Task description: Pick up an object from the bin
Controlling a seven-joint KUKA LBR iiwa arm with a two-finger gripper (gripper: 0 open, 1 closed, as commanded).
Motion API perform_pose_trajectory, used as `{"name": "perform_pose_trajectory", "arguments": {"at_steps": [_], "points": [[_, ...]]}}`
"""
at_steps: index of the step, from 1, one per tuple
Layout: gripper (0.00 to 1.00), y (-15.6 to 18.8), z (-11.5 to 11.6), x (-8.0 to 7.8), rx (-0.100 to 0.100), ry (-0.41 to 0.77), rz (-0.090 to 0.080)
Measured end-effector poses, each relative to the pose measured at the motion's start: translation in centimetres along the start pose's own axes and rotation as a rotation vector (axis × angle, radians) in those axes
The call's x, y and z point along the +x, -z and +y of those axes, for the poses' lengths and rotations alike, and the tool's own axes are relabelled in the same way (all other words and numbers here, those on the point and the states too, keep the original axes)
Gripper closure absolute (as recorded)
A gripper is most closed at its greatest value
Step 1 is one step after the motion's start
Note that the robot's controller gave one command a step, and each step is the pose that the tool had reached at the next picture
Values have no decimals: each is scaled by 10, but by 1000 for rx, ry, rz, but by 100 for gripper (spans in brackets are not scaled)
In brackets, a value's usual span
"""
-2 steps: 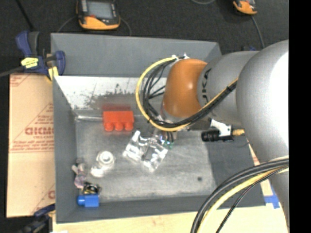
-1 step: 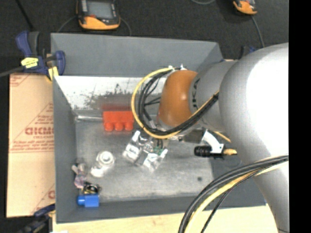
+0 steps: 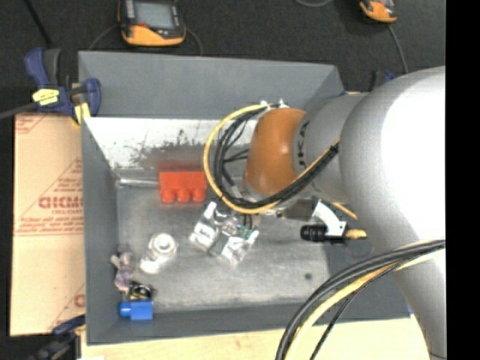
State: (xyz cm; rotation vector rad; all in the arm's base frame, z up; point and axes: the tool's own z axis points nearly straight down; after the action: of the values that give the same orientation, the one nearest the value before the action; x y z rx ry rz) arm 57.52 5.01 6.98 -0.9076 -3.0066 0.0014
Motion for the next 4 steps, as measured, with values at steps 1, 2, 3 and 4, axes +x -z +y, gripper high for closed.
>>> {"name": "perform_pose_trajectory", "arguments": {"at_steps": [1, 2, 3, 4], "points": [[100, 1, 0, 0, -1, 2, -1], [100, 68, 0, -2, -4, 8, -5], [100, 69, -1, -2, 0, 10, -2], [100, 96, -2, -3, -3, 14, -3]]}}
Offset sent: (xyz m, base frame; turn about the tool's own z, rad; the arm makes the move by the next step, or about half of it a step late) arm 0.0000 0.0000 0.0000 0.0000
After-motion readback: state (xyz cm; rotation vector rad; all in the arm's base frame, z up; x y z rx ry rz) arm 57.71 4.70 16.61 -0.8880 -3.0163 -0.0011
